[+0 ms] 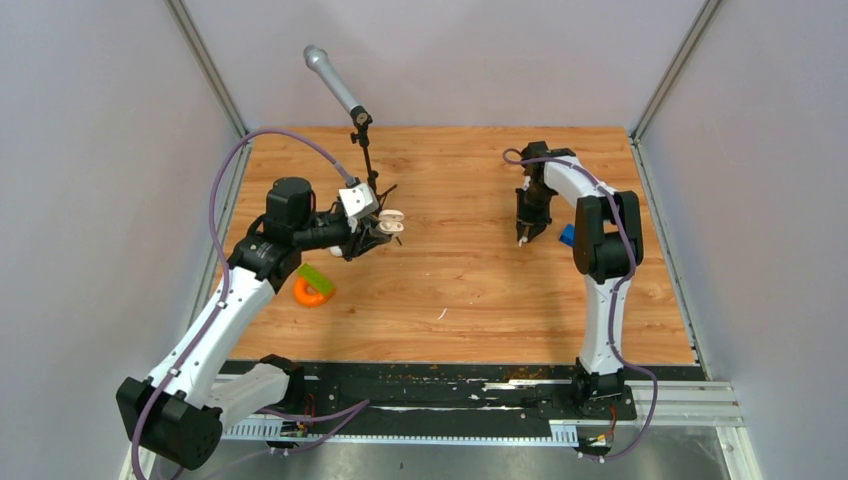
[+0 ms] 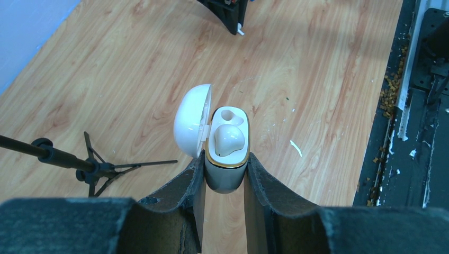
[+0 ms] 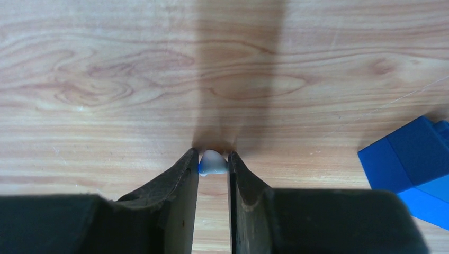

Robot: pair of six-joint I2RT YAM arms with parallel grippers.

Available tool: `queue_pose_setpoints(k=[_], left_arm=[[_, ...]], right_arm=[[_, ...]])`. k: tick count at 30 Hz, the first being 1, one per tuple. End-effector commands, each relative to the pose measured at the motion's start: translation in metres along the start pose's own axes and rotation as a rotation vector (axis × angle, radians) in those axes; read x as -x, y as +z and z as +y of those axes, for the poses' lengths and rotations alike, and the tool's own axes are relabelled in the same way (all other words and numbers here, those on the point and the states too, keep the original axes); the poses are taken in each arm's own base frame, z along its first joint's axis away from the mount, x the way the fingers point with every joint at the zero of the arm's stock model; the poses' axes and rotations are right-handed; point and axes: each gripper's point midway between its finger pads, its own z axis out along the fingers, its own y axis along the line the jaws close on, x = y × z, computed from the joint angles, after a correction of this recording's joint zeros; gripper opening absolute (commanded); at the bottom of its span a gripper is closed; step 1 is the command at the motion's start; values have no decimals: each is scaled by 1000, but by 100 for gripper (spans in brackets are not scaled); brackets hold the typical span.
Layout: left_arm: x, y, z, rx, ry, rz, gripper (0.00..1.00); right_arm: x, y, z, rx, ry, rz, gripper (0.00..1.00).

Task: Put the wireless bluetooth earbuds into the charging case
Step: Pick up the earbud from the center of the board, then place the earbud in the charging case.

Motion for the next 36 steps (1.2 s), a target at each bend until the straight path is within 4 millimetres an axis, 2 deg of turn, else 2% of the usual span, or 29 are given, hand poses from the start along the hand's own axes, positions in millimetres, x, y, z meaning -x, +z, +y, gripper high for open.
queue_pose_setpoints(k=[1, 5, 10, 15, 18, 21, 23, 29, 32, 36], left_arm=[[11, -4, 2, 14, 49, -44, 8], [11, -1, 1, 6, 46, -63, 8], [10, 6, -1, -22, 27, -97, 8], [19, 15, -5, -77, 8, -169, 8], [28, 22, -7, -122, -10, -223, 9], [41, 26, -6, -145, -15, -284, 9], [48, 28, -6, -168, -14, -318, 9], [69, 25, -15, -248, 49, -385, 9], [74, 20, -22, -273, 102, -403, 9], [78, 13, -31, -295, 150, -430, 10]], right_arm=[[4, -40, 19, 122, -98, -100, 13], [-3, -64, 32, 220, -143, -136, 12], [-20, -110, 61, 427, -221, -206, 11], [-40, -184, 91, 662, -367, -370, 8], [-52, -245, 114, 839, -500, -574, 8], [-75, -303, 139, 951, -682, -796, 7], [-91, -328, 156, 988, -812, -898, 7], [-133, -370, 200, 1058, -1147, -1052, 7], [-151, -379, 212, 1085, -1317, -1102, 7], [-166, -381, 221, 1081, -1535, -1187, 6]])
